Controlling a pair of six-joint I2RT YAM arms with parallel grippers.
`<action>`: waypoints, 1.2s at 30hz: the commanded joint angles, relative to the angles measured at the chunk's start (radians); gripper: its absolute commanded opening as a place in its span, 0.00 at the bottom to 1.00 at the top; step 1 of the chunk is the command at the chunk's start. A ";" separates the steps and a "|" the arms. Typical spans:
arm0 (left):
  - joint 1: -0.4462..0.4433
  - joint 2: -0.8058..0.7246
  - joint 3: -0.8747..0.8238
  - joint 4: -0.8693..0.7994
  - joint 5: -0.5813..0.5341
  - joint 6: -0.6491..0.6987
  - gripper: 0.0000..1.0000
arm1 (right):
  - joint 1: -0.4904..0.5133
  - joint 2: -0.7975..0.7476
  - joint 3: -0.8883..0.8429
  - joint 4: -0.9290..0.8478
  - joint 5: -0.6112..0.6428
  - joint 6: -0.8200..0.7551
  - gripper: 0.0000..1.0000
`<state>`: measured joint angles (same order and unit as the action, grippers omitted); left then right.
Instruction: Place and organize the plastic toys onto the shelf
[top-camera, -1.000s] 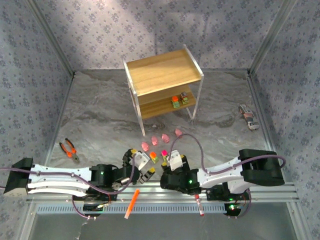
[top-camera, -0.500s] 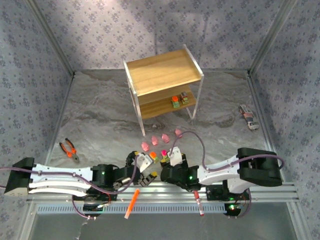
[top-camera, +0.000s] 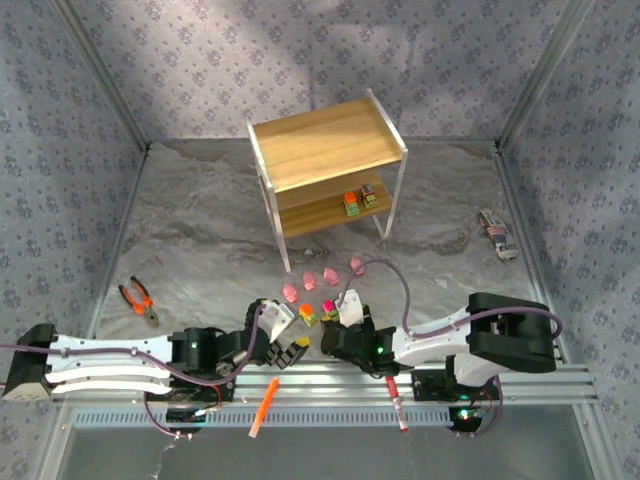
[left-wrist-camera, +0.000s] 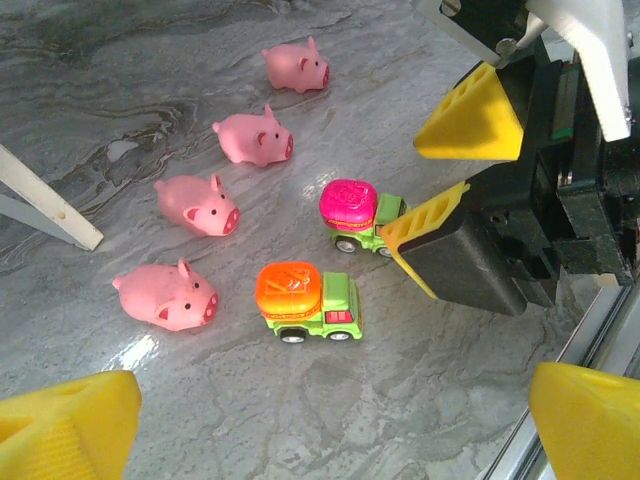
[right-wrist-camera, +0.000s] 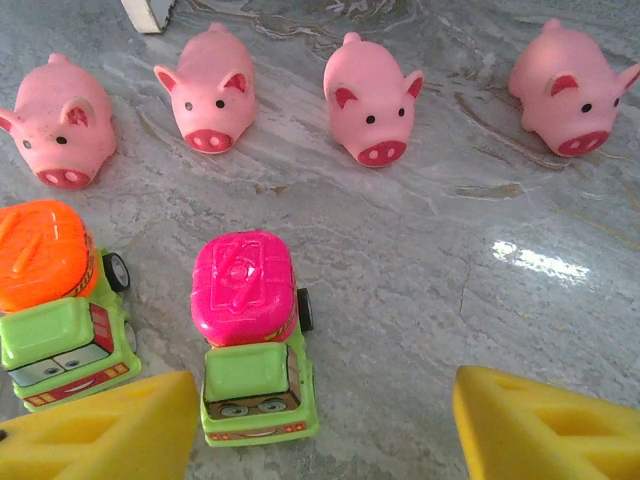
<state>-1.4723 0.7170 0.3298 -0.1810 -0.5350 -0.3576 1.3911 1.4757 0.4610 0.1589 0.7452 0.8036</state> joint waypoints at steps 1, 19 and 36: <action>0.004 0.010 0.005 -0.001 -0.002 -0.012 0.99 | -0.018 0.018 -0.015 0.039 -0.017 -0.037 0.67; 0.010 -0.013 -0.001 -0.007 -0.002 -0.013 1.00 | -0.027 0.029 -0.002 0.096 -0.058 -0.121 0.66; 0.010 0.004 0.003 0.004 0.003 -0.006 1.00 | -0.082 0.056 0.051 0.111 -0.145 -0.209 0.67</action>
<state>-1.4658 0.7227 0.3294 -0.1825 -0.5350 -0.3603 1.3159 1.5116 0.4831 0.2626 0.6201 0.6353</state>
